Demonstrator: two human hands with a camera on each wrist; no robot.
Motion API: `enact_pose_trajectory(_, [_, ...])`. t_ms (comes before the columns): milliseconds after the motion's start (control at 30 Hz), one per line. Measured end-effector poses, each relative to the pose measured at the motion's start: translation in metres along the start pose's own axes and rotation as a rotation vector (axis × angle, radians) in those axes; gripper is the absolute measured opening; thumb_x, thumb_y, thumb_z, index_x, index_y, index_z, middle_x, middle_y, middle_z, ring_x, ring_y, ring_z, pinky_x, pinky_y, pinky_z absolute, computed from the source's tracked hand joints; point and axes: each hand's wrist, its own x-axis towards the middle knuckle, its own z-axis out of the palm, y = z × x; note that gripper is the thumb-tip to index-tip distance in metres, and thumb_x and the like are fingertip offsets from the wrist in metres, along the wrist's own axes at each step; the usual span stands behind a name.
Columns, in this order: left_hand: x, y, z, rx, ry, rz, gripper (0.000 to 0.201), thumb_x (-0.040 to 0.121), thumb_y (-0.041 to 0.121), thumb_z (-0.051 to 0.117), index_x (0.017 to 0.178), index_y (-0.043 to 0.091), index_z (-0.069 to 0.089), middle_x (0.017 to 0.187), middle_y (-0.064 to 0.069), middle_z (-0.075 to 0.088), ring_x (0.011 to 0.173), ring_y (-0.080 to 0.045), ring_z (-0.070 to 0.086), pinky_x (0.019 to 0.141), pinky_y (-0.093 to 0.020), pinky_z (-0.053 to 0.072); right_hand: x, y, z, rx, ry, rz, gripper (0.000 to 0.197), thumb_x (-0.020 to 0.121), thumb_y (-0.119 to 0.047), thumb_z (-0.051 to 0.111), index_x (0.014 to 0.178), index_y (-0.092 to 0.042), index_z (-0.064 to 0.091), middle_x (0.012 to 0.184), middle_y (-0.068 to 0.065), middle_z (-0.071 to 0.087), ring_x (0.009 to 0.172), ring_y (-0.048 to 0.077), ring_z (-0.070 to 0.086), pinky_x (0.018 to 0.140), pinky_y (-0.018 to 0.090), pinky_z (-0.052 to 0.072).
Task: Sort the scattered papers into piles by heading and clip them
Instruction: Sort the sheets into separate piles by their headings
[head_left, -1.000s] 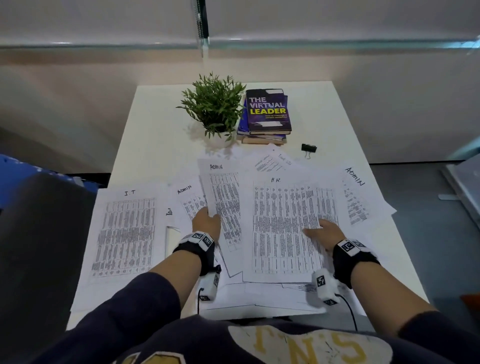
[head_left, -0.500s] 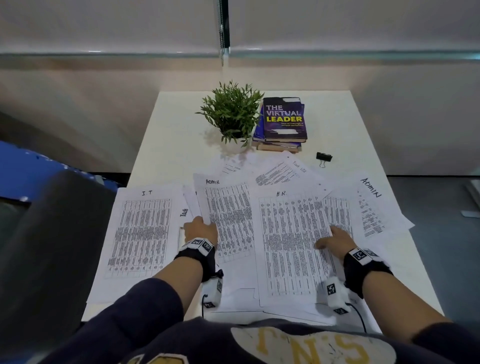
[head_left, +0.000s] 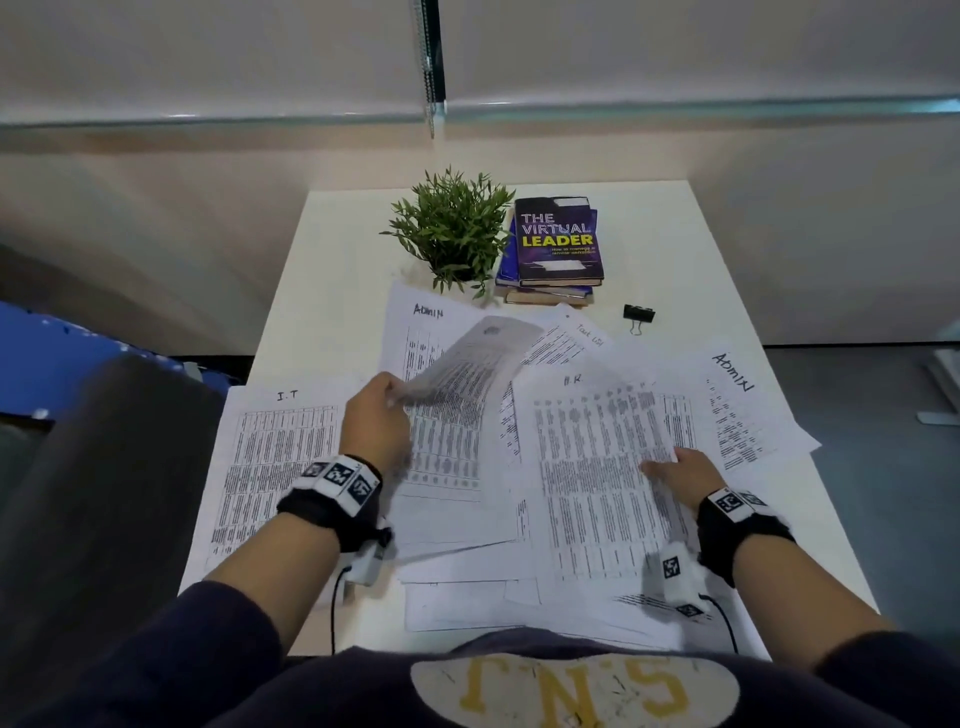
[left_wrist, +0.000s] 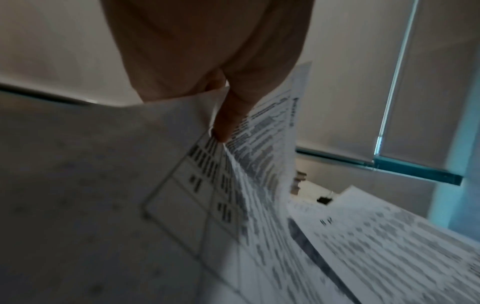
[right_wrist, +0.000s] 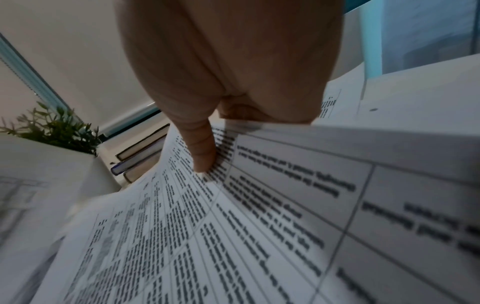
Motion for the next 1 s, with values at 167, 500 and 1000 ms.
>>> enact_pose_trajectory(167, [0.008,0.015,-0.036,-0.185,-0.12,0.175,0.034,0.09,-0.007,0.051,0.095,0.026,0.059,0.095,-0.003,0.068,0.072,-0.017,0.061,0.063,-0.031,0.051,-0.005,-0.007,-0.026,0.088,0.11,-0.093,0.066,0.095,-0.018,0.06,0.151,-0.007,0.028,0.153,0.011,0.036,0.138,0.031,0.038,0.108,0.038,0.034])
enact_pose_trajectory(500, [0.001,0.034,0.002,-0.56,-0.216,-0.109,0.062,0.089,-0.005,0.058,0.132,0.025,0.023,0.105,-0.006,0.066,0.082,-0.022,0.066,0.069,-0.033,0.055,-0.03,-0.057,-0.003,0.409,-0.1,-0.276,0.016,0.092,-0.011,0.062,0.107,-0.013,0.067,0.104,0.006,0.074,0.09,0.021,0.07,0.074,0.03,0.051])
enact_pose_trajectory(1000, [-0.002,0.013,0.043,-0.393,-0.297,-0.309,0.053,0.097,-0.002,0.042,0.147,0.014,0.033,0.145,-0.003,0.044,0.13,-0.023,0.044,0.105,-0.031,0.033,-0.055,-0.077,0.06,0.369,-0.355,-0.142,0.068,0.09,-0.071,0.038,0.136,-0.023,0.053,0.12,-0.005,0.066,0.11,0.021,0.063,0.098,0.041,0.047])
